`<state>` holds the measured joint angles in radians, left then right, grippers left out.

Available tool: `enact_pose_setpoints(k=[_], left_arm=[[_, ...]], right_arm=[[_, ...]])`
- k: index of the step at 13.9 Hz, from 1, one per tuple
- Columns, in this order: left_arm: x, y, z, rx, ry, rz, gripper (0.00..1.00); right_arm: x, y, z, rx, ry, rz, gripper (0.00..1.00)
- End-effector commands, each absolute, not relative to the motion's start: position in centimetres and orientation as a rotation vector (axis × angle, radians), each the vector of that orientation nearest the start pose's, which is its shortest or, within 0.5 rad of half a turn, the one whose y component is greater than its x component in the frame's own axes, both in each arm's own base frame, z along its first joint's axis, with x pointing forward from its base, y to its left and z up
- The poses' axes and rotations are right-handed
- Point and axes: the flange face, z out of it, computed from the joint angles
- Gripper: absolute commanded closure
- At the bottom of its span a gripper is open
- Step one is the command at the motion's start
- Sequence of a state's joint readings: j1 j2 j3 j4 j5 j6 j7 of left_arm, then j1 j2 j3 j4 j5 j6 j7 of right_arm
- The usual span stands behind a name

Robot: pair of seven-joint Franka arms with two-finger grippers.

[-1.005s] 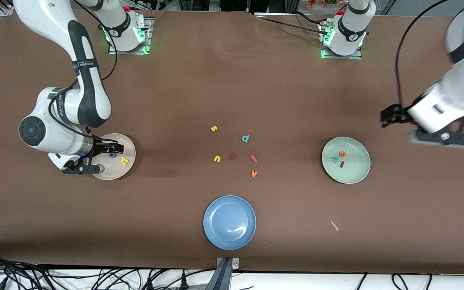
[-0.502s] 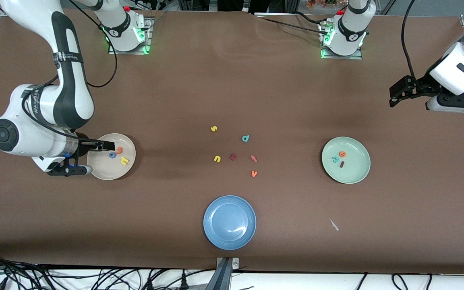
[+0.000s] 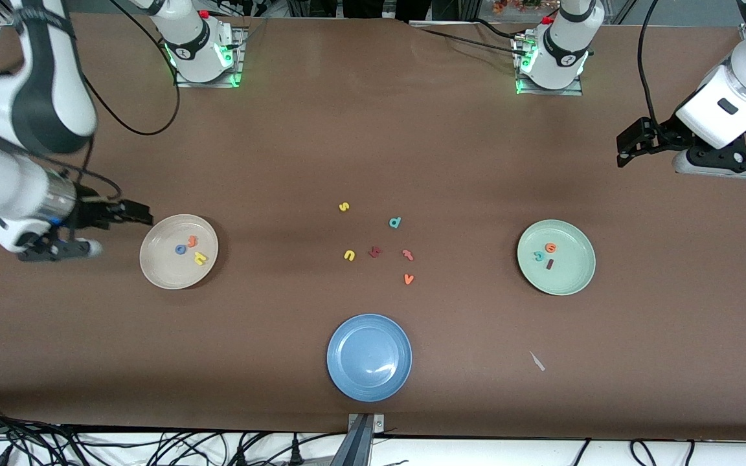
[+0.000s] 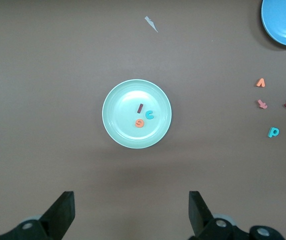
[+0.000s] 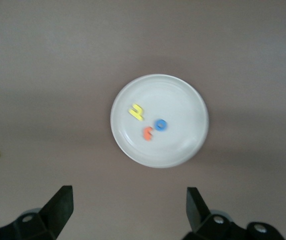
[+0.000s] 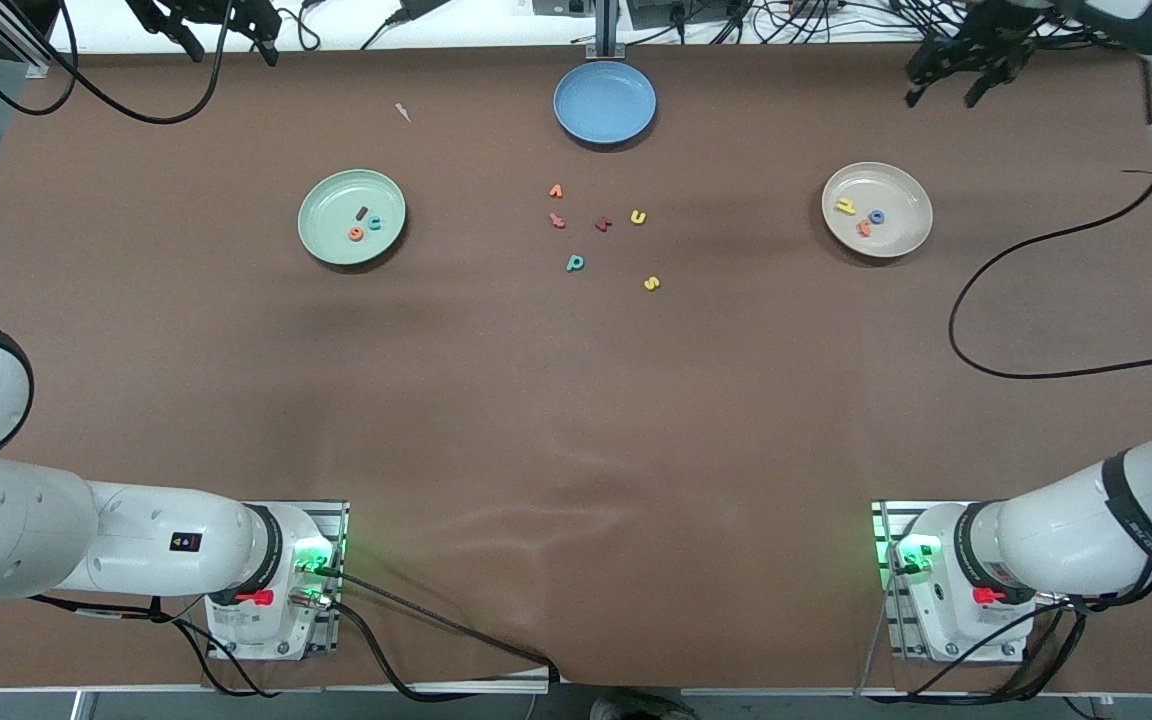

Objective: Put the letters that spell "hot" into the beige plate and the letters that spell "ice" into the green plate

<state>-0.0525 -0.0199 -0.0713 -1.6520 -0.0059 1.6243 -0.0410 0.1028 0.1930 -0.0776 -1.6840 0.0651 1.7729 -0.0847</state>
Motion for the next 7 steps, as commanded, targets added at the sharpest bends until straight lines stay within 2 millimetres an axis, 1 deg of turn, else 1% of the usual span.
enact_pose_setpoints(k=[1,2,3,4,5,6,7], left_arm=[[53.7,-7.0,60.9,-3.160,0.122,0.039,0.00],[53.7,-6.7,60.6,-3.159,0.115,0.061,0.00],[53.8,-6.2,60.5,-3.161,0.103,0.066,0.00],[53.8,-5.9,60.5,-3.160,0.093,0.068,0.00],[53.9,-5.9,60.4,-3.160,0.086,0.073,0.00],[54.1,-5.8,60.8,-3.160,0.081,0.059,0.00],[54.3,-5.7,60.7,-3.158,0.081,0.058,0.00]], right_arm=[[56.8,3.7,53.2,-3.206,-0.275,0.136,0.00],[56.6,3.6,54.8,-3.205,-0.267,0.129,0.00],[56.2,3.7,57.7,-3.195,-0.257,0.072,0.00],[55.9,3.4,59.6,-3.174,-0.238,0.025,0.00],[55.6,3.4,60.7,-3.164,-0.230,0.020,0.00],[55.0,2.7,61.8,-3.163,-0.213,-0.014,0.00],[54.8,1.0,62.4,-3.139,-0.155,-0.031,0.00]])
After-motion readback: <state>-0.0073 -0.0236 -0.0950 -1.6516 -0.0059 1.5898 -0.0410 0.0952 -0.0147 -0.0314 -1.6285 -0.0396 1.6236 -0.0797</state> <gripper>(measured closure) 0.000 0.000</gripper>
